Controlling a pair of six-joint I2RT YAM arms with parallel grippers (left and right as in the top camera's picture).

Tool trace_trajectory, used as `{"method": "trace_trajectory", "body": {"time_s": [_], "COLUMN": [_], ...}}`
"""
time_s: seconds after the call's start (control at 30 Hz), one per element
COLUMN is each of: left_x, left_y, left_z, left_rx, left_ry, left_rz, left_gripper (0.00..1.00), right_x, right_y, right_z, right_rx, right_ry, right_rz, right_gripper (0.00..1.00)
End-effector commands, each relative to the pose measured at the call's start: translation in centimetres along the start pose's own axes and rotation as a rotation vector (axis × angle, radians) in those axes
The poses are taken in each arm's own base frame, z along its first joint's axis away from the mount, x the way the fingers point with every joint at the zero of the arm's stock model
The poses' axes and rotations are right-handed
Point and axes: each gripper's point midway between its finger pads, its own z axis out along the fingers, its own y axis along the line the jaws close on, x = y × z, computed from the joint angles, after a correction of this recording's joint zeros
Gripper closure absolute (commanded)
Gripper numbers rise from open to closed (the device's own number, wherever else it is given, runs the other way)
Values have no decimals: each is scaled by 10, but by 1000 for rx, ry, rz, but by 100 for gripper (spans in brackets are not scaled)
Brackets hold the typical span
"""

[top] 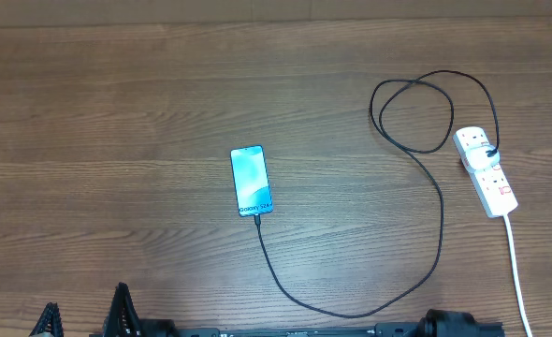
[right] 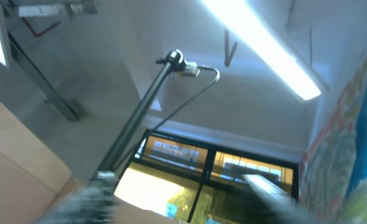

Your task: Plug charger to phone and switch on socket

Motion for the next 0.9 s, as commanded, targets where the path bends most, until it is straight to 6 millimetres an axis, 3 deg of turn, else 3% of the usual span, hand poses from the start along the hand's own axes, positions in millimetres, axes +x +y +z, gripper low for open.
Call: {"method": "trace_trajectory", "body": {"time_s": [0.0, 0.13, 0.27, 0.4, 0.5, 0.67, 0.87], "left_x": [-3, -3, -2, 3, 9, 22, 32], "left_y": [2, 2, 2, 3, 4, 6, 8], "left_z": [-1, -1, 0, 3, 8, 18, 29], "left_rx": [-12, -12, -13, -19, -26, -42, -54], "left_ry": [-14, -14, -11, 6, 27, 67, 95], "left_rz": [-29, -29, -29, -25, -26, -44, -39], "left_gripper": [0, 1, 0, 1, 1, 1, 0], "right_x": [45, 117, 204, 288, 358, 415, 458], "right_y": [-9, -19, -32, -48, -65, -81, -74], "right_z": [7, 10, 1, -25, -62, -108, -140], "right_rx": [8, 24, 85, 206, 404, 651, 680], "right_ry": [82, 223, 379, 543, 661, 704, 754], "right_rz": [38, 100, 161, 218, 368, 511, 529], "right_gripper": [0, 0, 0, 0, 0, 0, 0]}}
